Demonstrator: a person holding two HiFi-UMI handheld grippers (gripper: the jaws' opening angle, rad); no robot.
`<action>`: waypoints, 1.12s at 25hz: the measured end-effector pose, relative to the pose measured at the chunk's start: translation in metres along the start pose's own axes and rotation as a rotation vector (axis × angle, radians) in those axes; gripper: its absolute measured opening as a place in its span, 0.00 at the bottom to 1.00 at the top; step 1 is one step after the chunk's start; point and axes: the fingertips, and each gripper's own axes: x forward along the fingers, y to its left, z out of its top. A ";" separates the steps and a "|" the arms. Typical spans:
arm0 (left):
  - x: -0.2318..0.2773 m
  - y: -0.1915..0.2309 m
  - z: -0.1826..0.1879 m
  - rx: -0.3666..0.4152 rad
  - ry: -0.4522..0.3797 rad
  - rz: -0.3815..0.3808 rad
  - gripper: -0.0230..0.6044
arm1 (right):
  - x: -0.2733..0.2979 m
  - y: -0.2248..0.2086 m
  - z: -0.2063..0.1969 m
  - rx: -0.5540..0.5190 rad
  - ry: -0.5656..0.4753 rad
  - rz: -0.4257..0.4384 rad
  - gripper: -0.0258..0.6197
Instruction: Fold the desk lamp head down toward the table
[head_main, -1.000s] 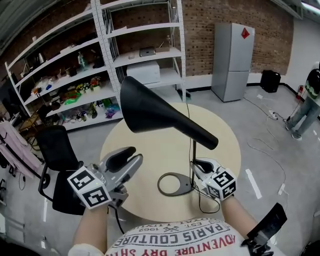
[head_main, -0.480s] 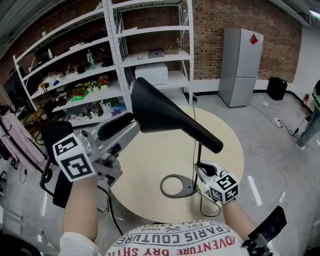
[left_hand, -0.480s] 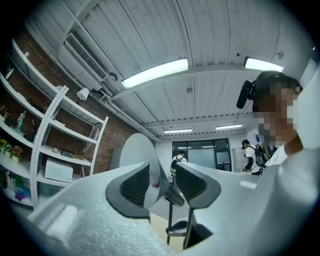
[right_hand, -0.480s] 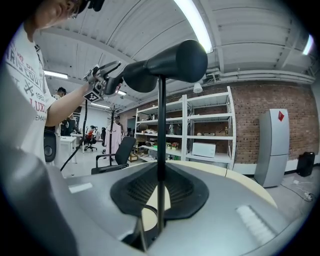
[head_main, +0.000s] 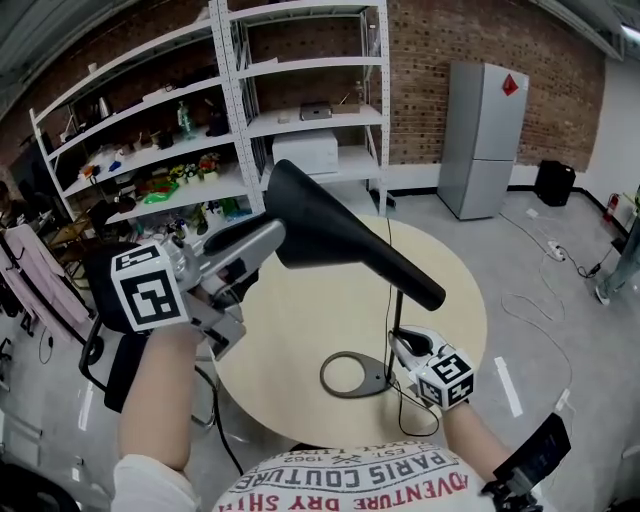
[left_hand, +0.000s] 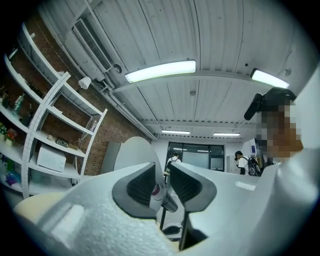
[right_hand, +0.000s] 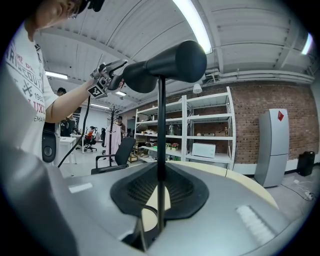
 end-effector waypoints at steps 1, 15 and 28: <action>0.000 0.001 0.001 0.002 -0.002 0.008 0.16 | 0.000 0.000 0.000 0.000 0.001 0.002 0.10; -0.001 0.004 -0.005 -0.075 -0.003 -0.007 0.06 | 0.001 0.000 -0.004 -0.006 -0.004 0.019 0.10; -0.022 0.020 -0.029 -0.143 -0.013 0.033 0.06 | 0.001 0.000 -0.004 -0.002 -0.009 0.026 0.10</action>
